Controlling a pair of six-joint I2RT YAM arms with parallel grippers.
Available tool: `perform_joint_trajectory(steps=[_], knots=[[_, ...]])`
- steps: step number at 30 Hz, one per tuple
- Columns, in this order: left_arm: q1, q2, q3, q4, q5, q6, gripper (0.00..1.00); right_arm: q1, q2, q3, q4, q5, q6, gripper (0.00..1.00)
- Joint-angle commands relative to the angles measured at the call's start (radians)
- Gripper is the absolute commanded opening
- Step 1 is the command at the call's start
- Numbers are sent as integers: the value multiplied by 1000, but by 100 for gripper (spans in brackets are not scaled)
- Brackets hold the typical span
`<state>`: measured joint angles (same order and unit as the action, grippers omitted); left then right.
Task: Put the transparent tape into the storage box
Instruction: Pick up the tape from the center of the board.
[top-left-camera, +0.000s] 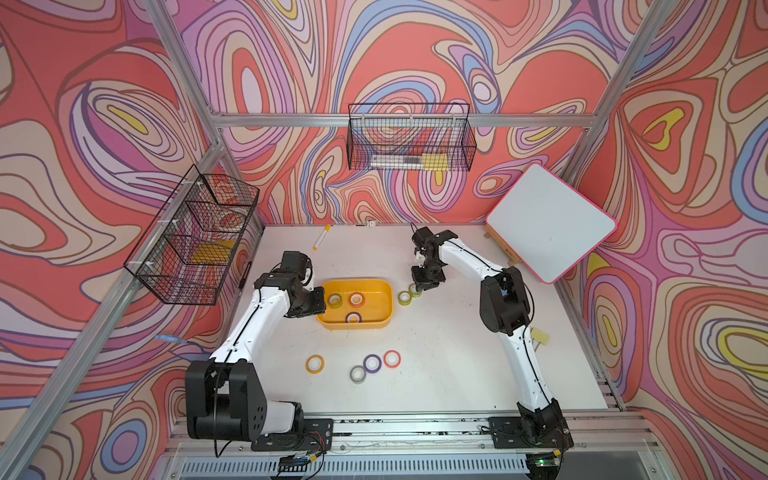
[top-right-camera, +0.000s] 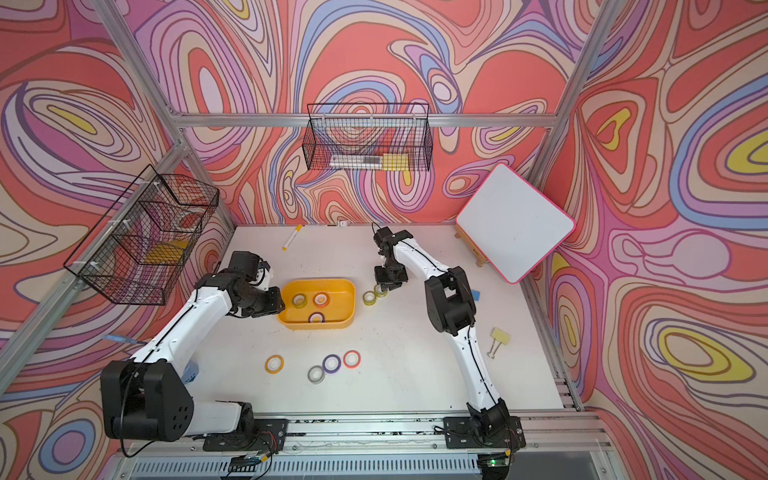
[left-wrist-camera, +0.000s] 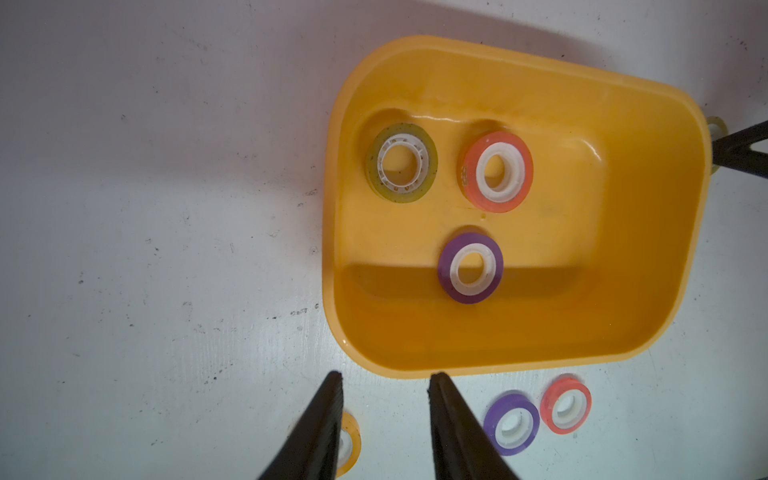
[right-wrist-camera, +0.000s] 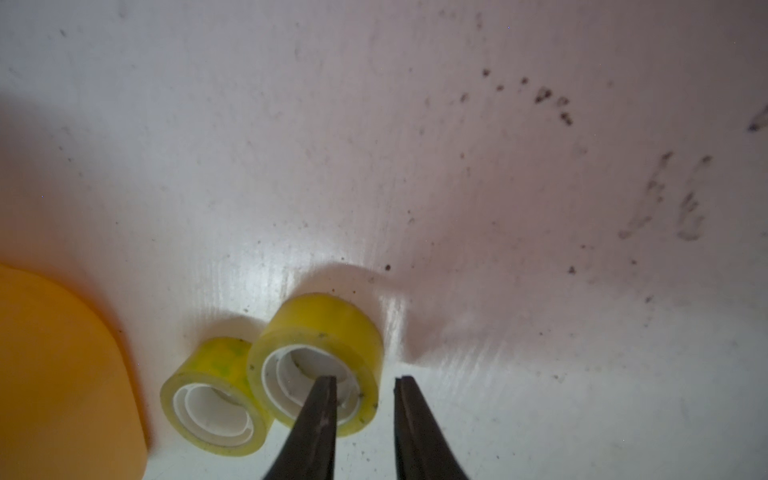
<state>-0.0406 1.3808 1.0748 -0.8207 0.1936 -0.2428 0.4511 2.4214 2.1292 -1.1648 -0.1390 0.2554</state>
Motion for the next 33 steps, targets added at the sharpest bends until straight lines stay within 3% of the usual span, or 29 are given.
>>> perform_joint_trajectory(steps=[1,12,25,33], knots=[[-2,-8,3,-30,-26,11,40,0,24,30,-9,-2,-1,21],[-2,-8,4,-34,-45,7,40,1,0,32,-25,1,14,5],[-2,-9,2,-34,-33,7,40,1,-160,5,-54,22,21,4],[-2,-12,1,-34,-30,7,40,15,-214,31,-41,-44,39,5]])
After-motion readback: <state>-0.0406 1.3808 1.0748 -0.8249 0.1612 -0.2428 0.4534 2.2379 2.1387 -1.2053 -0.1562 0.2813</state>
